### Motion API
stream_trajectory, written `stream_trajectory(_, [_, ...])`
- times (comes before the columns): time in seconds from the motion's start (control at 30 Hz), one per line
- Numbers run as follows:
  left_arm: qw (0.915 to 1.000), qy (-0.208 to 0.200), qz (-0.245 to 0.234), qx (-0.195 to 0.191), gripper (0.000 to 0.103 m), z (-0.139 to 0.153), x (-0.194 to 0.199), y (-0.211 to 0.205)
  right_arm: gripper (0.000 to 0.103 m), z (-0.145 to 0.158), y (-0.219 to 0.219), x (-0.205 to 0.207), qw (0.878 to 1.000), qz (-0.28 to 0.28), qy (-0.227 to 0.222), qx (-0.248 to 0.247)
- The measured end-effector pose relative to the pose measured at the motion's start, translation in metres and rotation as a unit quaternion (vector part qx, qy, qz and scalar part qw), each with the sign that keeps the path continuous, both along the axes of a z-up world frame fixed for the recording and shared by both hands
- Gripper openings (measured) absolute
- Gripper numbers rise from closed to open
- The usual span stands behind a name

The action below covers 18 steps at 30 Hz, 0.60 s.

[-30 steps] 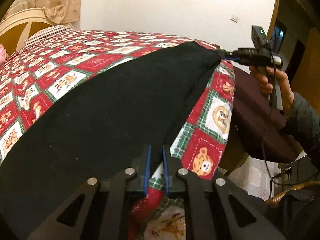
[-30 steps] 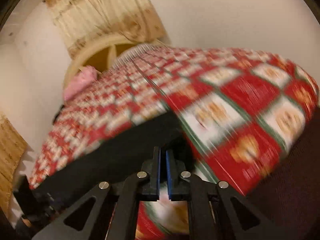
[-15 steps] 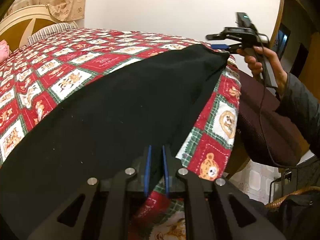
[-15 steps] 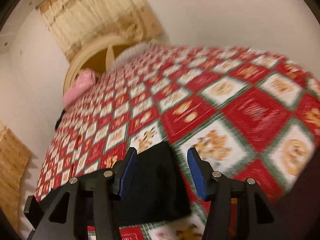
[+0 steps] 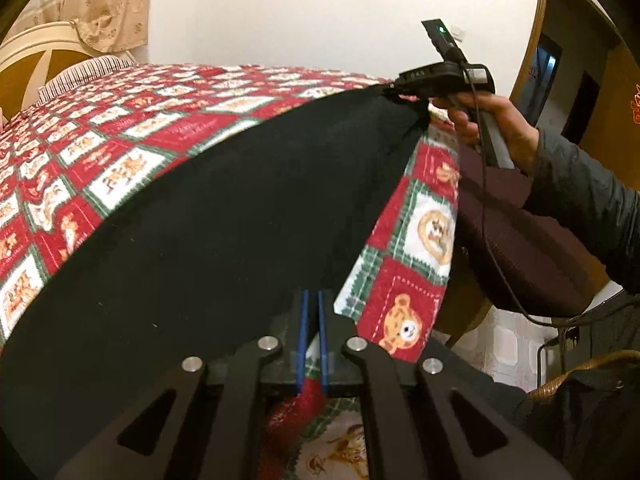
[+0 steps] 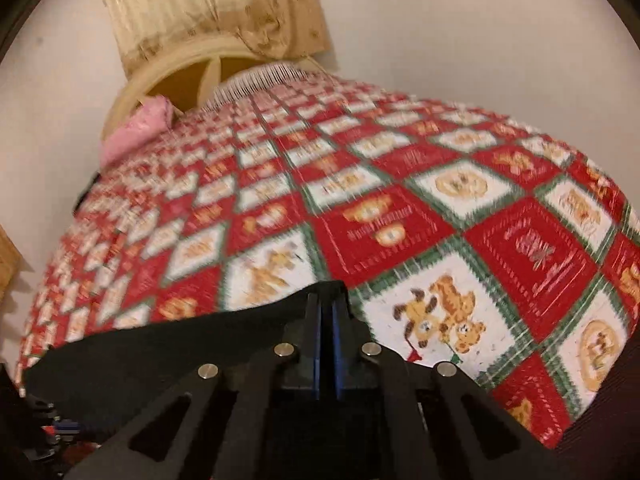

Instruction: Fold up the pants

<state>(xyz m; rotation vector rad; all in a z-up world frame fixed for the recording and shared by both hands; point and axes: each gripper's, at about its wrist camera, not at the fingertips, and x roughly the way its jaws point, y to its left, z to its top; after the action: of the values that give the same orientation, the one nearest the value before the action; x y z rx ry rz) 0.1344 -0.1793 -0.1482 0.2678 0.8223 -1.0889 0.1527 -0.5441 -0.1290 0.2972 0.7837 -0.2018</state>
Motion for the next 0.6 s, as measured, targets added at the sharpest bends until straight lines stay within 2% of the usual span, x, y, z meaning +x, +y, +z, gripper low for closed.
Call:
stream_trajectory(0.07, [1.0,0.003,0.004,-0.005,0.005,0.0,0.0,0.002,0.008,-0.002,-0.002,-0.004,1.0,-0.002,-0.015,-0.001])
stream_trajectory(0.1, [1.0,0.003,0.006,-0.007,0.005,0.001,0.0,0.003,0.019,0.0,-0.004,-0.008,1.0,-0.007,-0.018,0.008])
stream_trajectory(0.13, [0.9999,0.002,0.012,-0.011,0.005,0.002,0.001,0.005,0.037,0.0,-0.006,-0.012,1.0,-0.014,-0.017,0.016])
stream_trajectory(0.2, [0.9996,-0.004,0.023,-0.013,0.005,0.004,0.003,0.007,0.056,0.005,-0.008,-0.028,0.999,-0.032,-0.019,0.032])
stream_trajectory(0.33, [0.9992,-0.012,0.034,-0.017,0.006,0.006,0.004,0.006,0.056,0.022,0.001,-0.071,0.997,-0.051,-0.045,0.043])
stream_trajectory(0.4, [0.9992,-0.016,0.032,-0.015,0.006,0.005,0.002,0.003,0.056,0.026,0.009,-0.09,0.995,-0.051,-0.055,0.066])
stream_trajectory(0.53, [0.9993,-0.025,0.029,0.0,0.007,0.0,0.0,-0.006,0.056,0.016,0.029,-0.108,0.994,-0.044,-0.042,0.091])
stream_trajectory(0.6, [0.9991,-0.03,0.028,0.003,0.012,0.0,-0.002,-0.007,0.056,0.008,0.036,-0.106,0.993,-0.033,-0.035,0.106])
